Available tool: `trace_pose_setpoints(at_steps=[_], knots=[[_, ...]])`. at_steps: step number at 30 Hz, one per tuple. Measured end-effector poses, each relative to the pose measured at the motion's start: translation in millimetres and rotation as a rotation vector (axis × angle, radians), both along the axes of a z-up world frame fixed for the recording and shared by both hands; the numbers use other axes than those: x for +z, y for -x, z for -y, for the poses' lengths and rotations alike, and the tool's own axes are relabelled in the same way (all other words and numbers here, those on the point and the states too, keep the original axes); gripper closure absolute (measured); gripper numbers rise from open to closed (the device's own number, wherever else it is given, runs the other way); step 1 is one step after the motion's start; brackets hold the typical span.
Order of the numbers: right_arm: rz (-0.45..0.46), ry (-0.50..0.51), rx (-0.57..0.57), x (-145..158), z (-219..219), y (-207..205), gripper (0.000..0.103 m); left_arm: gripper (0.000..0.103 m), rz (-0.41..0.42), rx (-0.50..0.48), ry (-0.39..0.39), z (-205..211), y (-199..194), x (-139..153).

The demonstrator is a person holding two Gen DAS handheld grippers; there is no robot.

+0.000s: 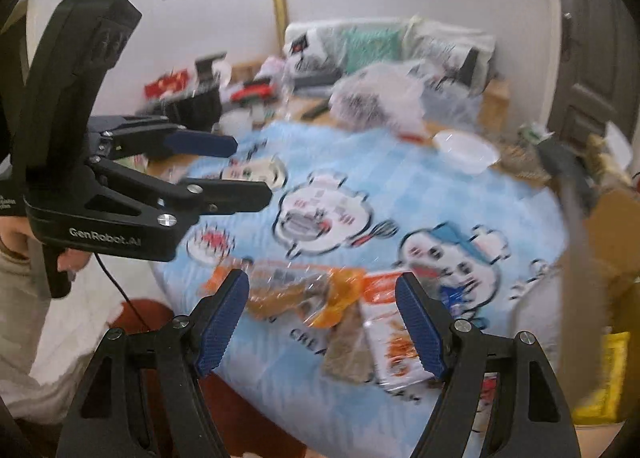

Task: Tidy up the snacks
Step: 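Release both packs into the box and return both grippers to the pile, then grasp the orange sausage pouch with the right gripper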

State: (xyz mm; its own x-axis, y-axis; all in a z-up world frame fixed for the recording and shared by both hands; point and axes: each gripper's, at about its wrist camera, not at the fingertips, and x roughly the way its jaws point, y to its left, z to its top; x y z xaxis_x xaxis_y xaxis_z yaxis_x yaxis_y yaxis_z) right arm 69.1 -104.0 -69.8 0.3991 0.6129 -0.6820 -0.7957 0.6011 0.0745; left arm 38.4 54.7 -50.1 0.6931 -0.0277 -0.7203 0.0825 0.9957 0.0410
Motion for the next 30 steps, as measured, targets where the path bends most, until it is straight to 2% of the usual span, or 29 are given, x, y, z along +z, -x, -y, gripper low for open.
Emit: trace_pose_setpoints(at_steps=[6,14,17,20,26,30], knots=[[-0.046,0.061,0.097,-39.9,-39.7,-17.8,0.030,0.039,-0.039,0.079,0.077,-38.9,10.8,-45.6],[-0.104,0.095,0.155,-75.8,-88.7,-53.2,0.031,0.039,-0.054,0.120,0.120,-65.2,20.8,-67.1],[-0.170,0.094,0.159,-88.3,-100.0,-68.7,0.031,0.039,-0.059,0.121,0.130,-68.7,21.8,-70.6],[-0.259,0.089,0.142,-97.8,-98.5,-80.7,0.031,0.039,-0.060,0.121,0.131,-70.9,21.6,-71.9],[-0.324,0.106,0.148,-91.9,-77.8,-63.4,0.031,0.039,-0.055,0.108,0.136,-68.9,22.6,-70.0],[-0.326,0.133,0.191,-89.0,-64.5,-41.1,0.029,0.039,-0.053,0.100,0.134,-64.5,26.3,-67.7]])
